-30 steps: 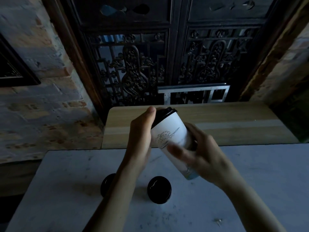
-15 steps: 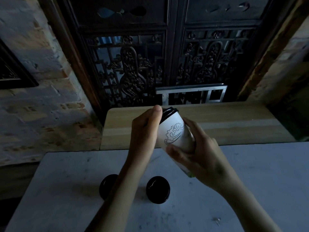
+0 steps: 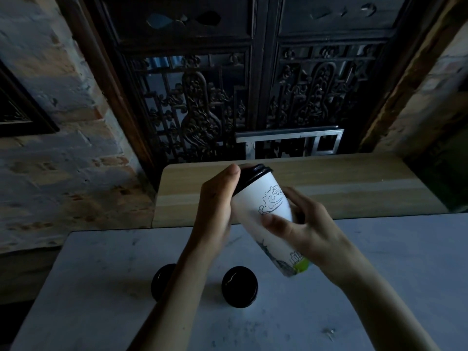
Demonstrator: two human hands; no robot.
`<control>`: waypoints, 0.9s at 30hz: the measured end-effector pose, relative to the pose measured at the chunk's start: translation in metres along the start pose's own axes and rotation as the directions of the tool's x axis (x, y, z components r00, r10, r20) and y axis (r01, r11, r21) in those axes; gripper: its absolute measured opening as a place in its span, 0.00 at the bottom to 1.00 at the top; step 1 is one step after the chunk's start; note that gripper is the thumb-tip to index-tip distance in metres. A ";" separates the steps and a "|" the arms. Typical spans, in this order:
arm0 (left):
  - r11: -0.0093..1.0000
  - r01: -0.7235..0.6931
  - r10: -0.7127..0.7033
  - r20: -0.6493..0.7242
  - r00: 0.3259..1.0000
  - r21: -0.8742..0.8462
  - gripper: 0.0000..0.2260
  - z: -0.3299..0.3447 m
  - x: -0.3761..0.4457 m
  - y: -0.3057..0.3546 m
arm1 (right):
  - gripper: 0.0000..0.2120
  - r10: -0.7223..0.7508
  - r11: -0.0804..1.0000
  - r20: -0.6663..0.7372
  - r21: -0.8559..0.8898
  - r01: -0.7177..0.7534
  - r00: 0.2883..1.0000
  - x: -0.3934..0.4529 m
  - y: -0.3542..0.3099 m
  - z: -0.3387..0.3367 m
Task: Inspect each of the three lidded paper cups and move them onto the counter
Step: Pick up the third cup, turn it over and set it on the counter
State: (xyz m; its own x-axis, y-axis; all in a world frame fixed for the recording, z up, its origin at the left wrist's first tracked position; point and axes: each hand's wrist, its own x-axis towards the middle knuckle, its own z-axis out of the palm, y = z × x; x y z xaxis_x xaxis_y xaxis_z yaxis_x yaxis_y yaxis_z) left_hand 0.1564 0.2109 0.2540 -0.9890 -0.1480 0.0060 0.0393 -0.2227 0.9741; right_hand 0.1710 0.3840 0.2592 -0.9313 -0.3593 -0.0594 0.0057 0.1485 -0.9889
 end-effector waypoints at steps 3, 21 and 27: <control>0.998 -0.011 0.009 0.031 0.999 0.054 0.26 -0.003 0.000 -0.002 | 0.26 0.010 1.000 0.017 -0.017 -0.010 1.000 0.000 -0.003 -0.002; 0.692 0.435 -0.453 0.122 0.883 -0.576 0.18 -0.001 -0.005 -0.033 | 0.32 -0.220 0.970 -0.094 0.087 0.229 0.971 0.004 -0.016 -0.017; 0.650 0.566 -0.471 0.317 0.824 -0.507 0.25 0.027 -0.021 -0.024 | 0.44 -0.271 0.932 -0.236 0.177 0.316 0.933 0.020 -0.009 -0.020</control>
State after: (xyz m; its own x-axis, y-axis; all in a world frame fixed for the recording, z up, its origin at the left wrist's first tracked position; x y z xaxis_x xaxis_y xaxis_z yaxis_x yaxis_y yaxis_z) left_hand 0.1721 0.2458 0.2365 -0.8781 0.2879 -0.3821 -0.4621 -0.7171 0.5217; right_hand 0.1452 0.3941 0.2695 -0.9566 -0.1580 0.2449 -0.2241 -0.1382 -0.9647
